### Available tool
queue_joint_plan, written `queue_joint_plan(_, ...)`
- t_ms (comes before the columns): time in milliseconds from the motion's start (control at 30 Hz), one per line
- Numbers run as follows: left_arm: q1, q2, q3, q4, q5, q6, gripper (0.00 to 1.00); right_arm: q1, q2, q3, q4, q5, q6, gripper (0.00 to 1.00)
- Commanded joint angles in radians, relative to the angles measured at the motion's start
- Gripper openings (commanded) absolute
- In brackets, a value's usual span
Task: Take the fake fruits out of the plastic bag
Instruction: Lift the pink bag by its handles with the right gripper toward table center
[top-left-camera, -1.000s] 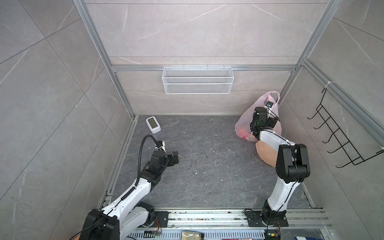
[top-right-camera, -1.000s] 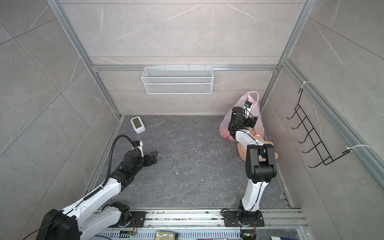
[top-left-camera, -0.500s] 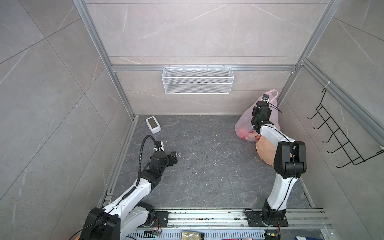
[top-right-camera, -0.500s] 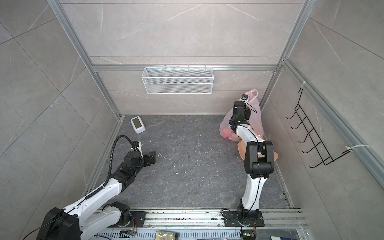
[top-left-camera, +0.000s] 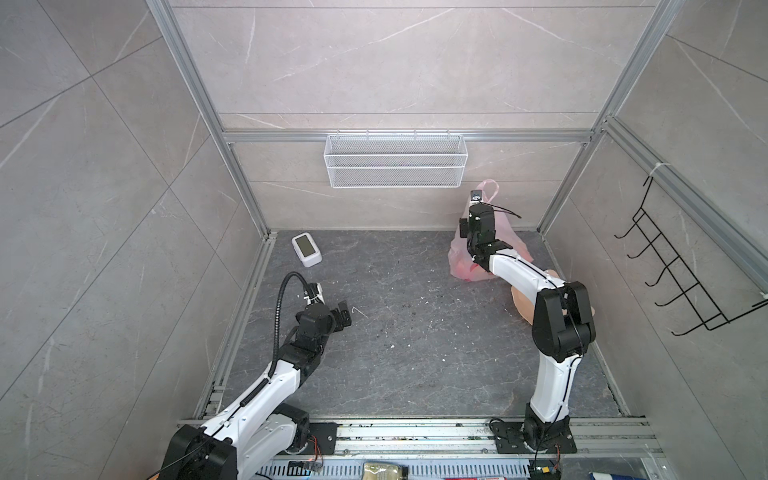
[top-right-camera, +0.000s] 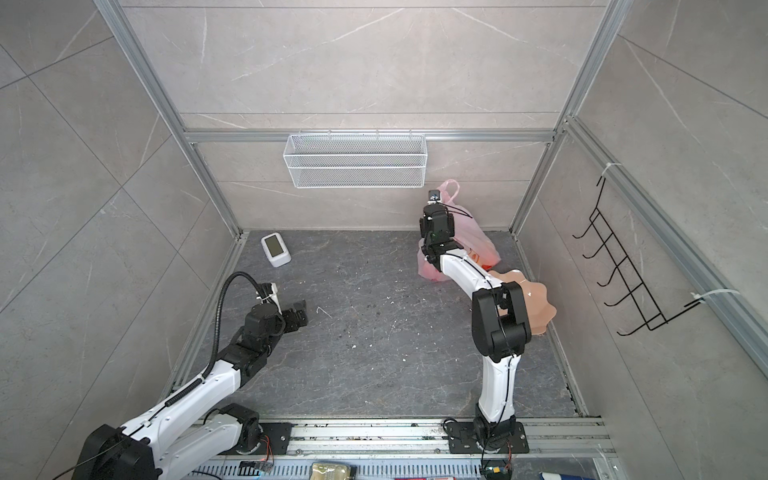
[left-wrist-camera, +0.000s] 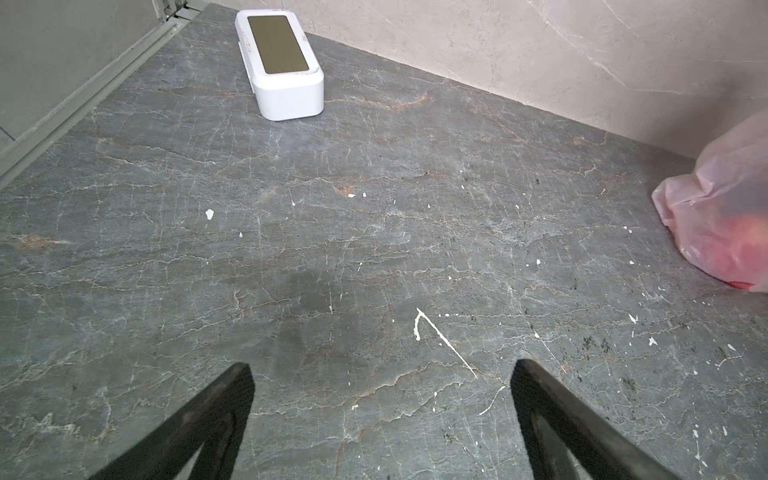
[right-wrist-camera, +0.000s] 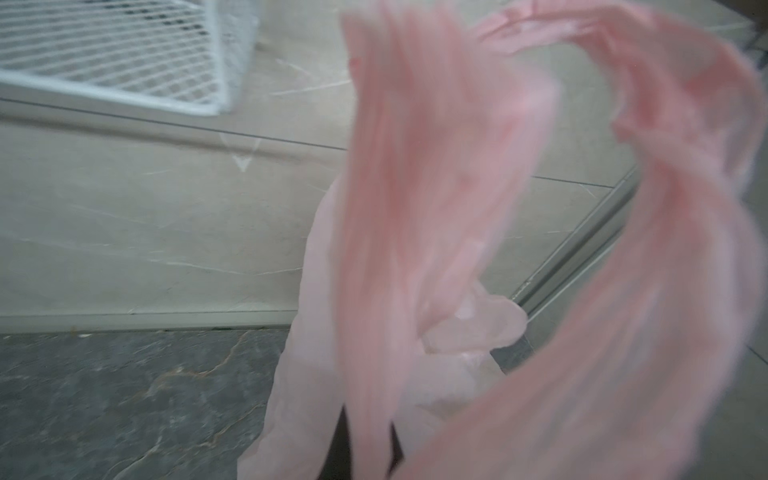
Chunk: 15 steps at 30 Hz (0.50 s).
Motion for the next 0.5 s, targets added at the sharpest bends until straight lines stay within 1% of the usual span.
queue_joint_plan(0, -0.003, -0.030, -0.002, 0.003, -0.038, 0.002, 1.00, 0.050, -0.095, 0.007, -0.044, -0.027, 0.018, 0.00)
queue_joint_plan(67, -0.003, -0.032, 0.005, -0.010, -0.047, -0.002, 1.00, 0.091, -0.134, -0.018, -0.064, -0.017, 0.028, 0.00)
queue_joint_plan(200, -0.003, -0.044, 0.009, -0.029, -0.051, -0.012, 1.00, 0.209, -0.223, -0.096, -0.115, 0.022, 0.056, 0.00)
queue_joint_plan(333, -0.004, -0.053, 0.002, -0.030, -0.073, -0.017, 1.00, 0.385, -0.296, -0.176, -0.175, 0.164, 0.064, 0.00)
queue_joint_plan(467, -0.003, -0.058, 0.009, -0.047, -0.079, -0.021, 1.00, 0.532, -0.306, -0.209, -0.274, 0.241, 0.114, 0.00)
